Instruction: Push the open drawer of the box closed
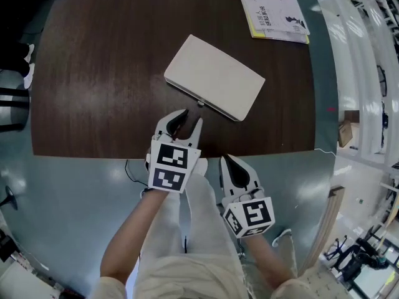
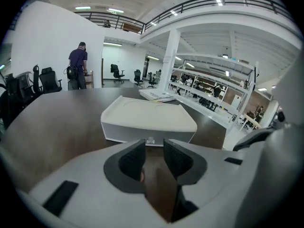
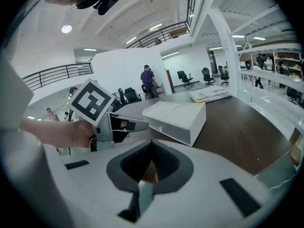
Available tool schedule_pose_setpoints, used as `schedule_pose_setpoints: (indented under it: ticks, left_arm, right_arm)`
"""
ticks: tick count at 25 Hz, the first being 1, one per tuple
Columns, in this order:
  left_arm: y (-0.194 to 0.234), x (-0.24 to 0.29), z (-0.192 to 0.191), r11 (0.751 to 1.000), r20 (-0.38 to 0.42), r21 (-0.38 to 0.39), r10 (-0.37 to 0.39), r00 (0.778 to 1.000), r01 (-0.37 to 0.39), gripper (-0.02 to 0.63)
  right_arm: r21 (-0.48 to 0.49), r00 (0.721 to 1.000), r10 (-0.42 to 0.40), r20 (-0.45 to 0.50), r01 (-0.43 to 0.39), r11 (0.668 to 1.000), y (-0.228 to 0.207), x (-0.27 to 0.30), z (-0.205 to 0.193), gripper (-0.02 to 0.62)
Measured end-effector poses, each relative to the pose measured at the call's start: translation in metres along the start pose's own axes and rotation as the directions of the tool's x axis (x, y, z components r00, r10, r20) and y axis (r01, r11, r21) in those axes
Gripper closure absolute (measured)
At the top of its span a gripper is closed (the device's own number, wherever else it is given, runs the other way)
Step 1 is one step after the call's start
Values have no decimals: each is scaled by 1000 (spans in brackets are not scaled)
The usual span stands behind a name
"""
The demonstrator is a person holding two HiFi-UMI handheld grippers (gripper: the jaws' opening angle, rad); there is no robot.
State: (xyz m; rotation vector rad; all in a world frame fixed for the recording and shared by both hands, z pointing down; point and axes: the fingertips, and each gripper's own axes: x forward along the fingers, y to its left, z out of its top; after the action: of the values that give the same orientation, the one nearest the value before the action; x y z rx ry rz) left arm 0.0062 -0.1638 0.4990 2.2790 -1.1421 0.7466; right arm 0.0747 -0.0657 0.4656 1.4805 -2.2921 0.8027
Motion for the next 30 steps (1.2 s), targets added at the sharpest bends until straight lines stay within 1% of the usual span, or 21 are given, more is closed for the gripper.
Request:
schedule_pose_setpoints:
  ticks: [1, 3, 6, 10, 14, 18, 22, 26, 30]
  left_arm:
    - [-1, -10, -1, 1000, -11, -2, 4, 1000, -4, 498]
    - [-6, -31, -1, 1000, -16, -10, -3, 1000, 2, 515]
    - [-16, -69, 2, 1000, 13, 11, -5, 1000, 5, 598]
    - [-34, -121, -5, 999, 3, 26, -47, 999, 47, 600]
    - [-48, -182, -15, 998, 34, 37, -49, 998, 48, 600]
    - [-58, -238, -29, 998, 87, 8, -62, 994, 61, 600]
    - [-68, -284, -54, 997, 96, -5, -80, 992, 81, 600]
    - [-77, -325, -73, 994, 120, -44, -93, 988, 99, 600]
    - [-100, -349, -101, 992, 88, -31, -121, 989, 124, 600]
  right_arm:
    - [-9, 1000, -2, 8, 3, 1000, 4, -5, 4, 589]
    - [-17, 1000, -5, 30, 6, 1000, 13, -16, 12, 589]
    - [-38, 999, -14, 52, 16, 999, 28, -35, 21, 589]
    - [-56, 997, -28, 70, 32, 998, 54, -60, 26, 589]
    - [-95, 996, -15, 84, 23, 995, 94, -89, 29, 589]
    - [-128, 993, -16, 113, 30, 991, 130, -117, 32, 589]
    - [-171, 994, -11, 108, 29, 985, 163, -147, 21, 589]
    - [-213, 995, -18, 100, 39, 976, 178, -171, 11, 589]
    - [-203, 993, -29, 118, 52, 978, 180, -192, 6, 589]
